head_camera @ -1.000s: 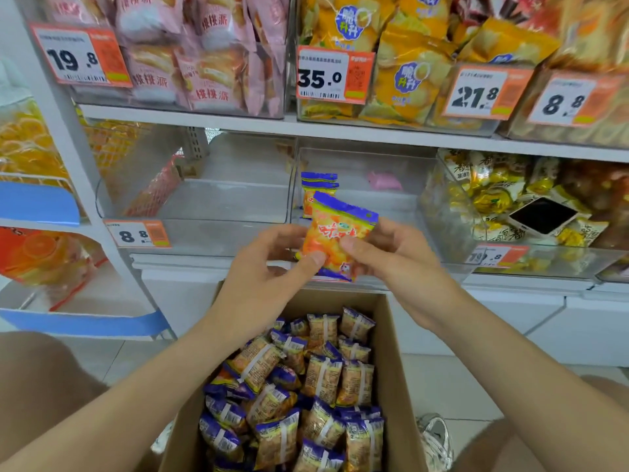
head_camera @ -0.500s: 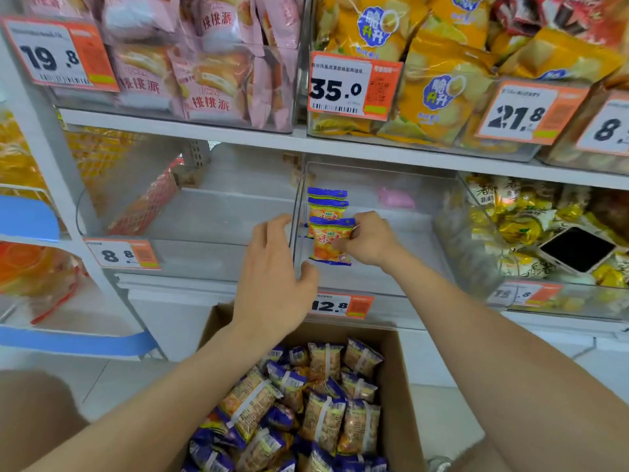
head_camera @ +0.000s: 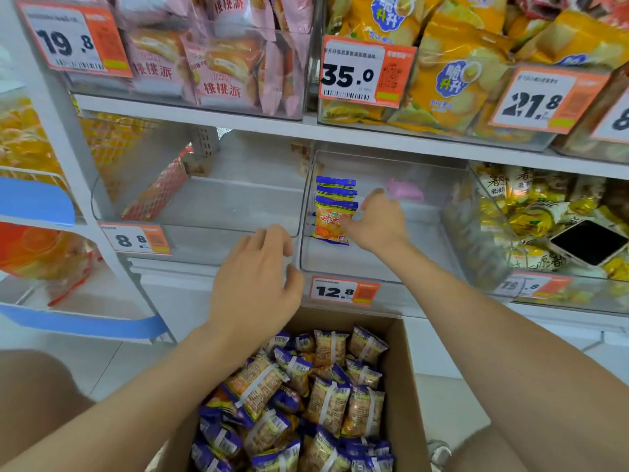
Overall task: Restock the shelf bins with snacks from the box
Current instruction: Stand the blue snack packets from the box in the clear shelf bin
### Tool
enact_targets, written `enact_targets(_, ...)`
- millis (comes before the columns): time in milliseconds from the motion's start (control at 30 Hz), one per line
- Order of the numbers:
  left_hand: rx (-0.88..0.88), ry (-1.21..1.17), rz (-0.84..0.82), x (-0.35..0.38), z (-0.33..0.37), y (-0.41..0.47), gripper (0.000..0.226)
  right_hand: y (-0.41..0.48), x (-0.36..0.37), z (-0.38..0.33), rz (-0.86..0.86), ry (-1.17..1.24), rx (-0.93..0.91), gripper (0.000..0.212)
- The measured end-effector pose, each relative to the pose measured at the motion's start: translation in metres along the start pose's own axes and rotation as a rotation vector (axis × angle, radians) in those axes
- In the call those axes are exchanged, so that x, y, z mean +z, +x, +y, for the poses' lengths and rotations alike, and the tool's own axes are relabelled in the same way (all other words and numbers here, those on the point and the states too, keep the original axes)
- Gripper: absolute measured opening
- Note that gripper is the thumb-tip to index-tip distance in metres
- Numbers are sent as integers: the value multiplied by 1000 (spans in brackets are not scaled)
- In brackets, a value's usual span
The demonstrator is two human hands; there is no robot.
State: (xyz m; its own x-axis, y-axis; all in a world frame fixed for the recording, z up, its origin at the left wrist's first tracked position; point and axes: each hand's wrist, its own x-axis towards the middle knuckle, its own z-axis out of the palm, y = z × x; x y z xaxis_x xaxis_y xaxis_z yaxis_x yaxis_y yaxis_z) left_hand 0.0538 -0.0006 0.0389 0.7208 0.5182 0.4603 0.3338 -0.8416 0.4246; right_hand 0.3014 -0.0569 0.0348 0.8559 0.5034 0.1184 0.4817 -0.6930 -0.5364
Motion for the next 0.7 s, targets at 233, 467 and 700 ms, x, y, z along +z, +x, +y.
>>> enact_targets(233, -7, 251, -753, 4, -29, -47, 18, -154, -47, -14, -121, 121, -614, 7)
enact_targets(467, 131, 487, -1166, 60, -51, -90, 89, -222, -7, 17, -731, -559, -747, 16)
enact_targets(700, 209, 388, -1067, 62, -51, -90, 99, -221, -4, 35, -822, -591, -619, 16)
